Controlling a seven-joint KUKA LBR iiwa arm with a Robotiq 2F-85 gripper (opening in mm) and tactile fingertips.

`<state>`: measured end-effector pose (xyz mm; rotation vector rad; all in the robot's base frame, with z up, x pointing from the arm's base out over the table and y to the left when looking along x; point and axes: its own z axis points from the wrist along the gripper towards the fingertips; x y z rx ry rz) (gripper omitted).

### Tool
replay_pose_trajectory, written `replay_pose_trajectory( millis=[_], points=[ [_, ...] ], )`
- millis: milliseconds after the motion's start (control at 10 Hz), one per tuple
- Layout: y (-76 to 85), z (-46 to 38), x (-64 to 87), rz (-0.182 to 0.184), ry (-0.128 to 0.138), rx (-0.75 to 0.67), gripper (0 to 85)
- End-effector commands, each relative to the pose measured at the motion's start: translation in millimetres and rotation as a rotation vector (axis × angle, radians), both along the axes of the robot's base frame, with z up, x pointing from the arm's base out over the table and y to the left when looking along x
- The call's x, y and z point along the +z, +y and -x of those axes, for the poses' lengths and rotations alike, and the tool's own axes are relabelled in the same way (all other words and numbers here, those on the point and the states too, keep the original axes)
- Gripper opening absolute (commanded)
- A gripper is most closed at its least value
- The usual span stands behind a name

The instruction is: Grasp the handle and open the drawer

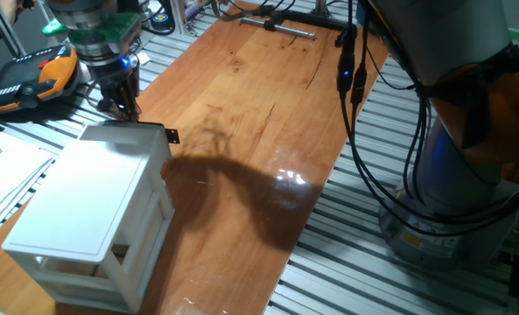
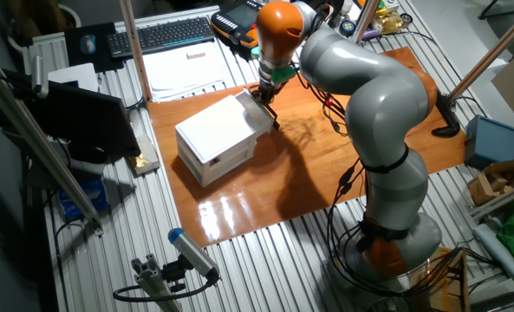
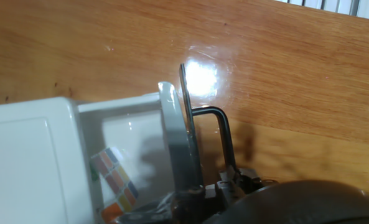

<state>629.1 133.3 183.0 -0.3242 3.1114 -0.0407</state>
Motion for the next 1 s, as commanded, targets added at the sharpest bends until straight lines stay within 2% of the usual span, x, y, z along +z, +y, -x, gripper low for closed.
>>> replay_pose_trajectory(
  millis=[0, 900],
  points=[
    [-0.8, -0.5, -0.1, 0.001, 0.000, -0.001, 0.7],
    [-10.6, -3.9, 4.3, 0.009, -0.002, -0.020, 0.7]
  ],
)
